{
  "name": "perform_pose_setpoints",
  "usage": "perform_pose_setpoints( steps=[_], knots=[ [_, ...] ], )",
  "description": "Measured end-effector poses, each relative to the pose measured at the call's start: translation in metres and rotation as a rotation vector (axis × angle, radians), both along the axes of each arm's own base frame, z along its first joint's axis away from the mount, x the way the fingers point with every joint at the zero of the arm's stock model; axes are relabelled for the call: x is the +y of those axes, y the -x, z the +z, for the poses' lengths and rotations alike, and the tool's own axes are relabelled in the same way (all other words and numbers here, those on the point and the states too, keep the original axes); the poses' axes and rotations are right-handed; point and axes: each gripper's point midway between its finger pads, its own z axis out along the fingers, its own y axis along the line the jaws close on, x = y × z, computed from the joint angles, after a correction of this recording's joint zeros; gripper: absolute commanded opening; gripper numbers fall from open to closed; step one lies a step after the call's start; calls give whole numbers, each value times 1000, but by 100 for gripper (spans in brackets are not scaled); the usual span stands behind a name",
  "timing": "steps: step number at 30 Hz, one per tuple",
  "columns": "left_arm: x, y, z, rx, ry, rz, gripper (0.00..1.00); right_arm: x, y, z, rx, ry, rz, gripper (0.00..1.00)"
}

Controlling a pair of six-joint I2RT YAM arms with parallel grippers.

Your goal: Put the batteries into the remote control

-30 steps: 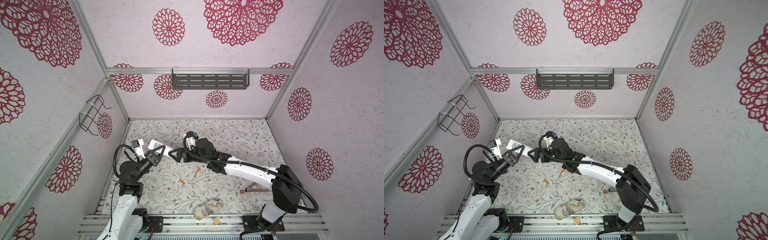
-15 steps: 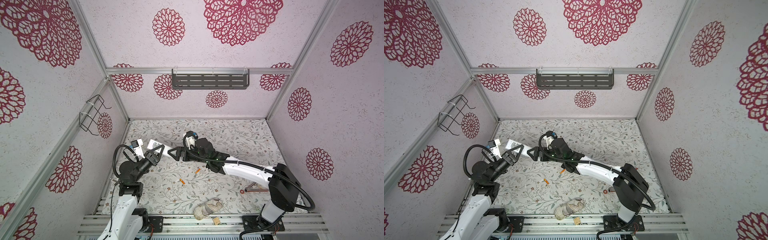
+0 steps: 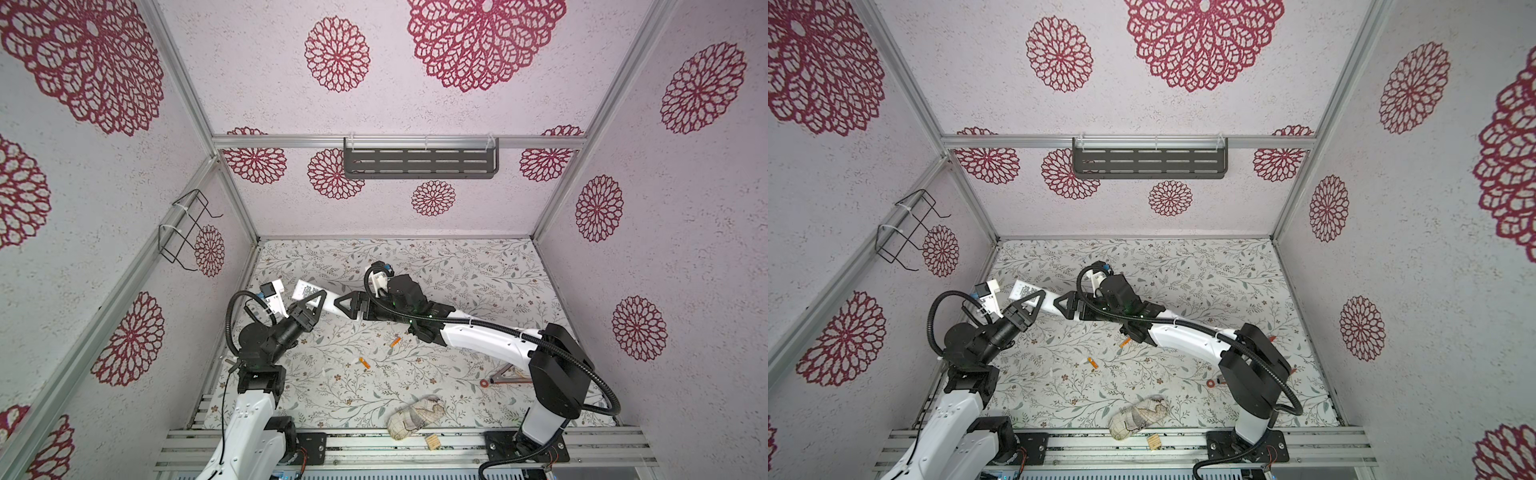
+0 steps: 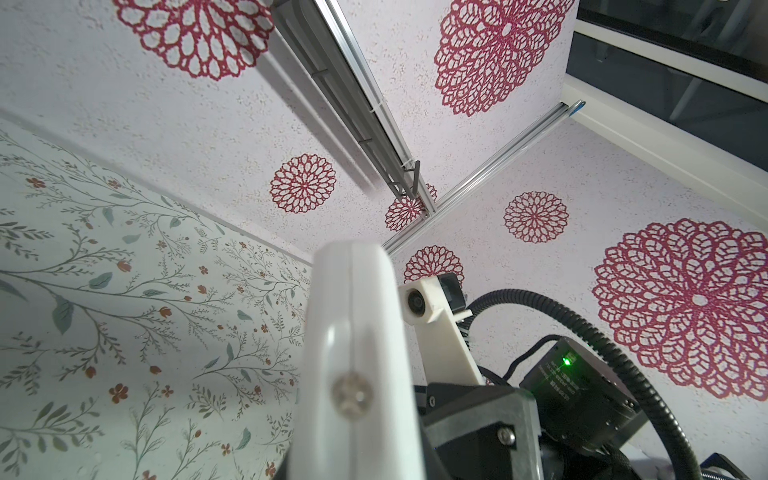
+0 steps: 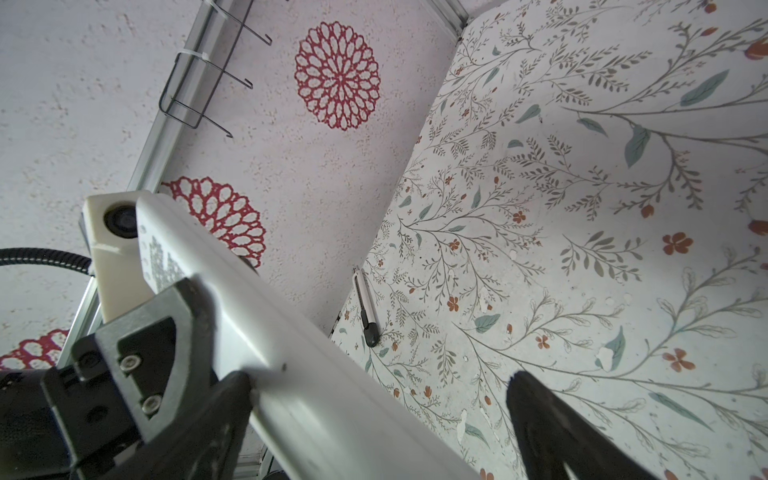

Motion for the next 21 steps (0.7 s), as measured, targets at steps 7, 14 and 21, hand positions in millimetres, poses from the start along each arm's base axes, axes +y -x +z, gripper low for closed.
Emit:
perform_pose_setpoints(
  steps=[7, 14, 21],
  knots=[
    [4, 1, 0, -1, -6, 15, 0, 2, 0, -1, 13, 43, -7, 99],
    [6, 3, -1, 5, -18, 27, 0, 1, 2, -4, 15, 63, -10, 99],
    [8, 3, -5, 16, -35, 40, 0, 0, 3, -9, 19, 75, -18, 99]
  ],
)
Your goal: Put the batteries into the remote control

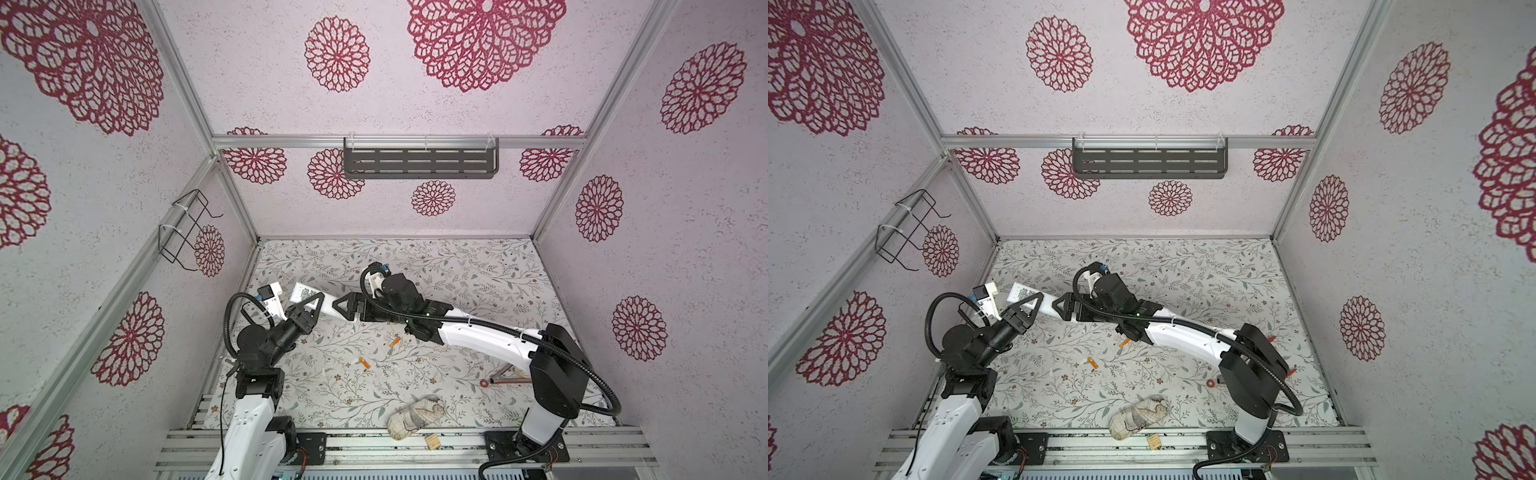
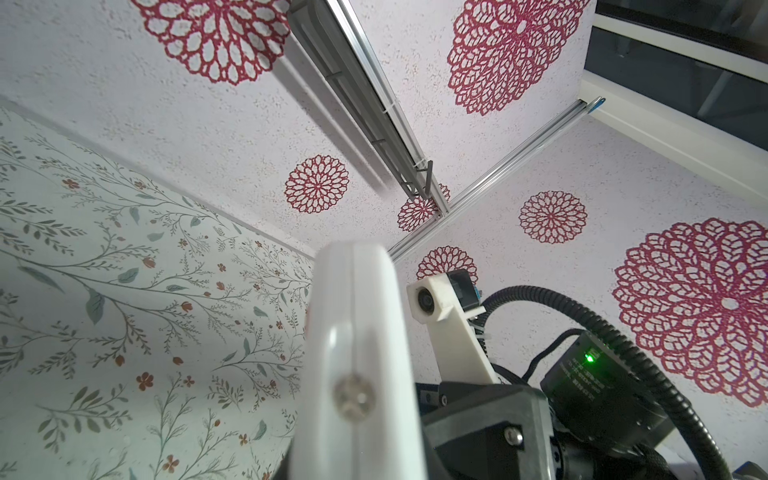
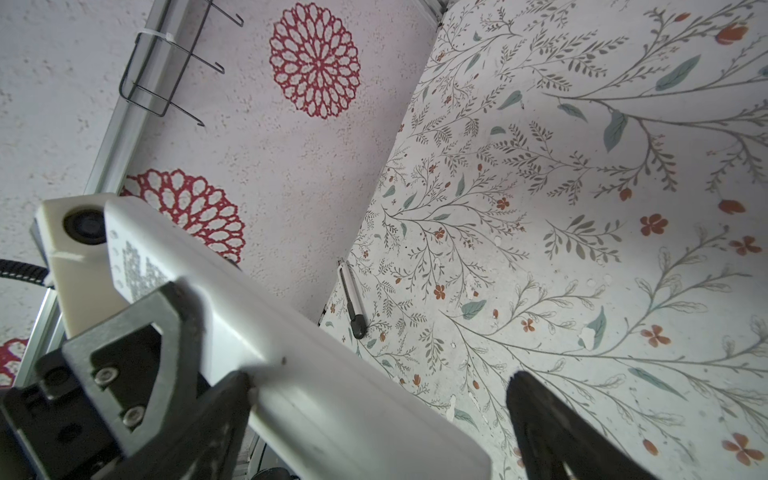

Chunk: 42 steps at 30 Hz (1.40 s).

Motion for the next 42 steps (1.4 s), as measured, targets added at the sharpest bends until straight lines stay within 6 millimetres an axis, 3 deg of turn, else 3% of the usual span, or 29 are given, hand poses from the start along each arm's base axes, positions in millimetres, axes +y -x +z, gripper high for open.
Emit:
perform_pose_setpoints(
  steps=[15, 23, 34, 42],
  knots=[
    [6, 6, -30, 93, -101, 57, 0, 0, 8, -31, 35, 53, 14, 99],
    [15, 4, -41, 127, -141, 117, 0, -1, 8, -36, 35, 53, 13, 99],
    [34, -3, -56, 174, -184, 218, 0, -16, -11, -44, 34, 79, -38, 99],
    [32, -6, -52, 156, -177, 204, 0, -18, -25, -41, 8, 103, -64, 99]
  ],
)
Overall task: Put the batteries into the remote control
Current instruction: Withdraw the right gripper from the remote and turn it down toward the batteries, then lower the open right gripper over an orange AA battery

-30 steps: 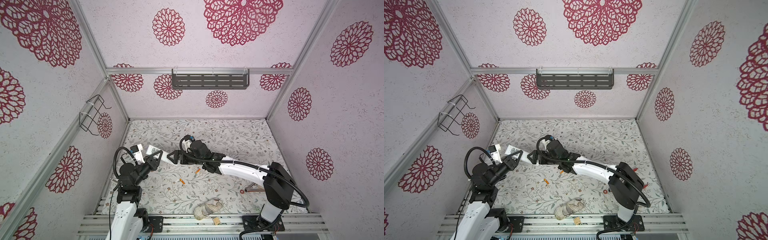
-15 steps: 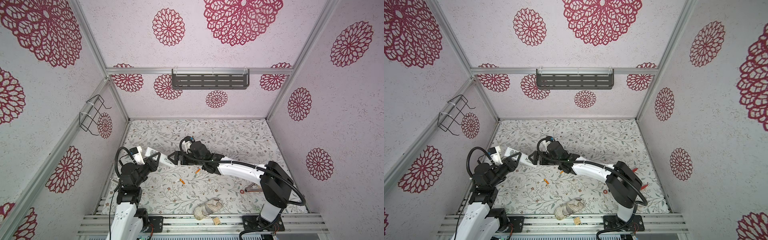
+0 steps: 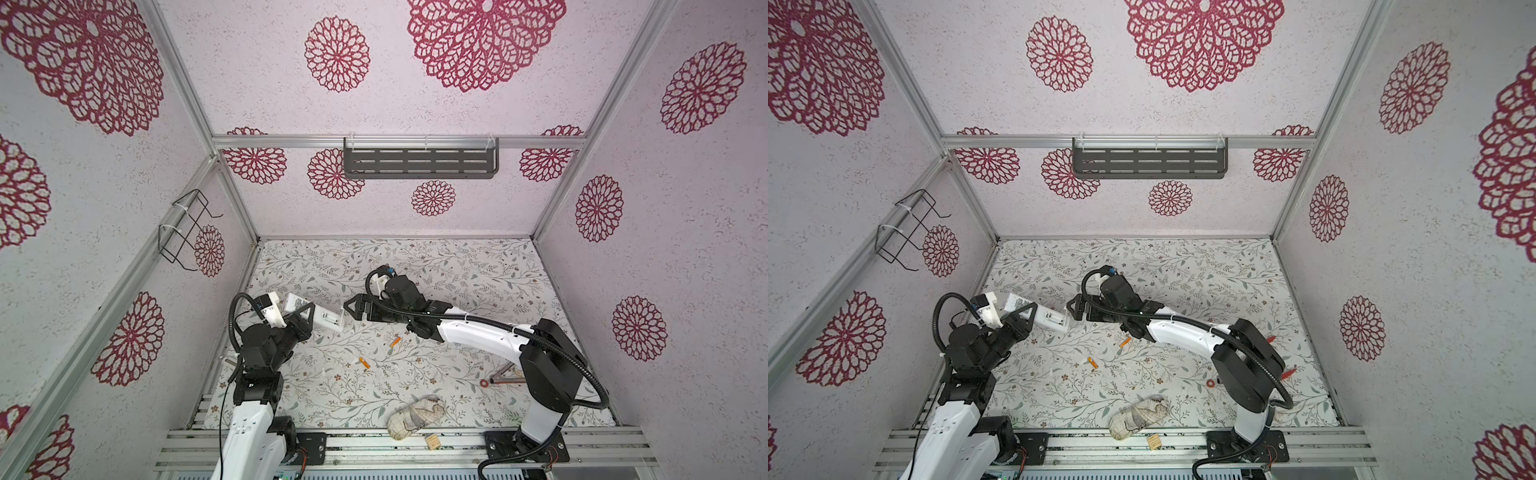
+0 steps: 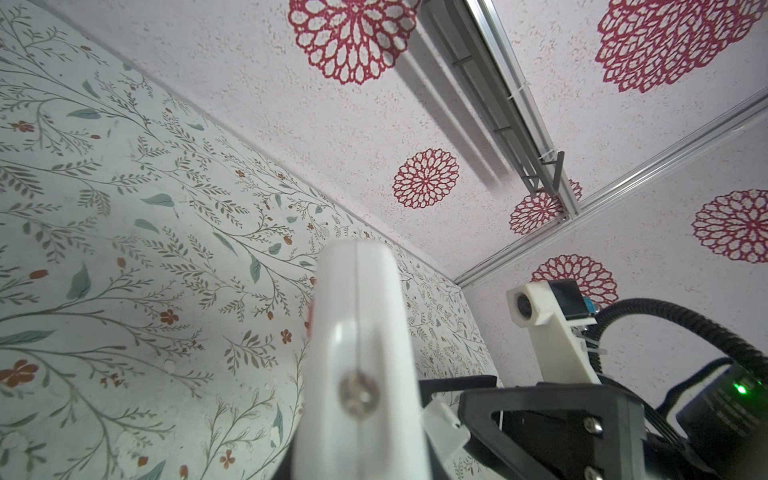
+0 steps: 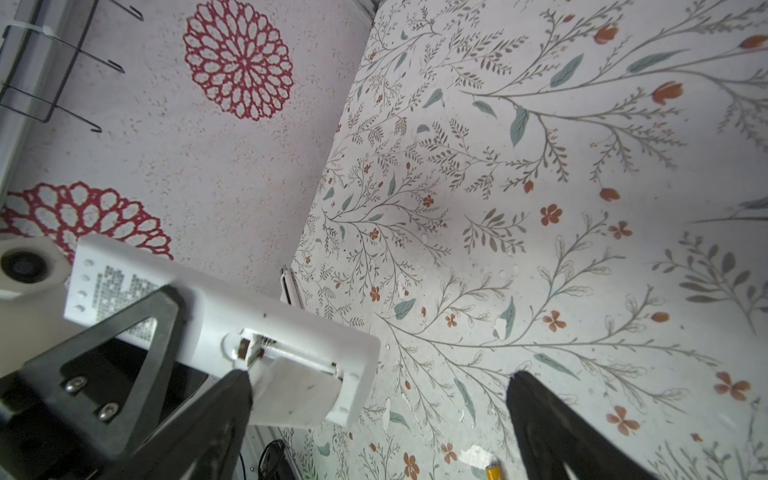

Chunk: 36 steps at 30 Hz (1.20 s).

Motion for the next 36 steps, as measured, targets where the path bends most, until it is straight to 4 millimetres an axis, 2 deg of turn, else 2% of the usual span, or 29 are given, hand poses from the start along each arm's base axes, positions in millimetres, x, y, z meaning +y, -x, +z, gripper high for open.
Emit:
perform_pose_setpoints(
  steps=[4, 7, 10, 14, 21, 29, 36],
  knots=[
    [-4, 0, 5, -16, 12, -21, 0, 0, -9, -3, -8, 21, -15, 99],
    [-5, 0, 20, -76, 17, -28, 0, 0, -4, -24, 19, 75, 3, 99],
    [-4, -1, 20, -74, 19, -19, 0, -3, -4, -35, 33, 107, 0, 99],
    [-5, -1, 27, -104, 25, -25, 0, -4, 0, -40, 39, 130, 13, 99],
    [-5, -1, 30, -112, 28, -27, 0, -8, 3, -48, 47, 153, 18, 99],
    [-2, -1, 35, -81, 19, -5, 0, -26, 8, -65, 50, 218, 5, 99],
    [2, 3, 43, 14, -28, 15, 0, -56, 16, -75, 26, 319, -15, 96]
  ],
)
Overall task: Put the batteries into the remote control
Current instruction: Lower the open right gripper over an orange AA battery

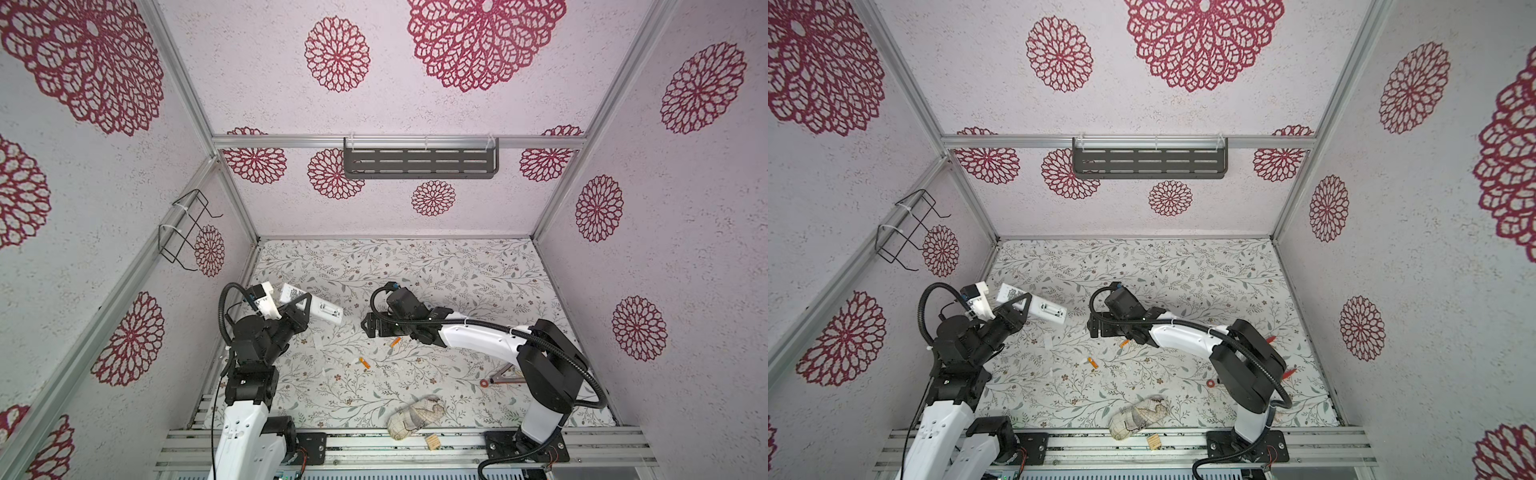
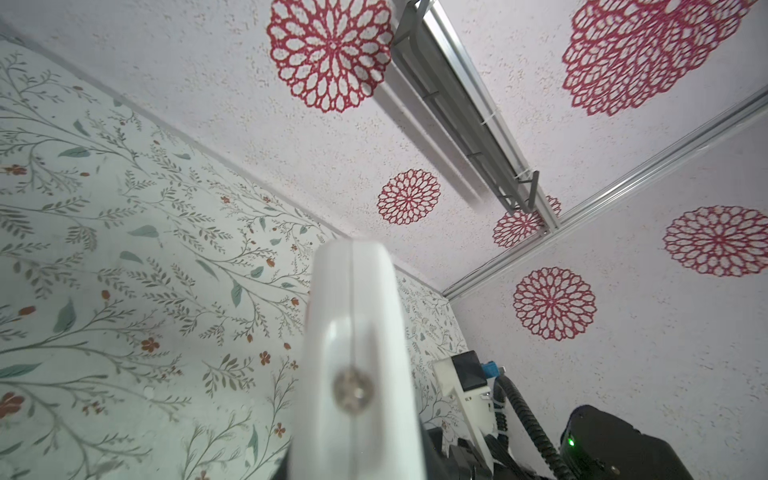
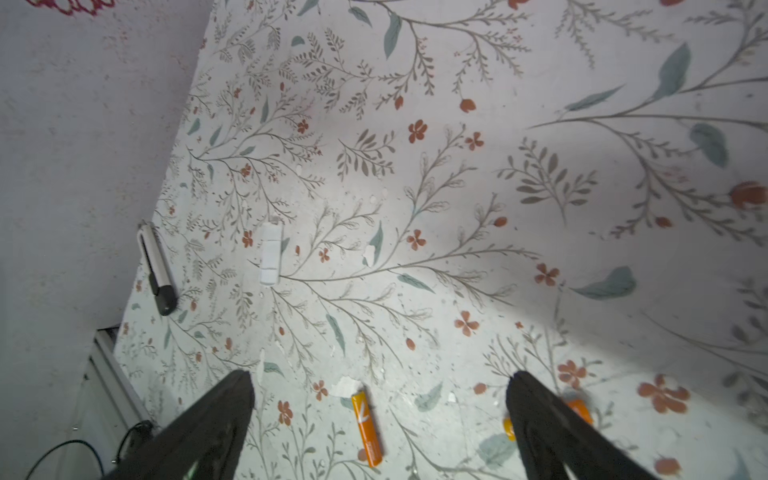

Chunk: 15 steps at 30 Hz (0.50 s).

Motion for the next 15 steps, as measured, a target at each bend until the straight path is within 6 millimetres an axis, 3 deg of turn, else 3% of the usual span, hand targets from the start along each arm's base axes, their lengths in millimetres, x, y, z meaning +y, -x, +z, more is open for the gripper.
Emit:
perform_pose_setpoints(
  steps=[8, 15],
  knots=[
    [-10, 14, 8, 142, -95, -90, 0, -12, 20, -16, -77, 175, 156, 94],
    [-22, 31, 1, 222, -168, -206, 0, 7, 41, -23, -141, 287, 338, 75]
  ],
)
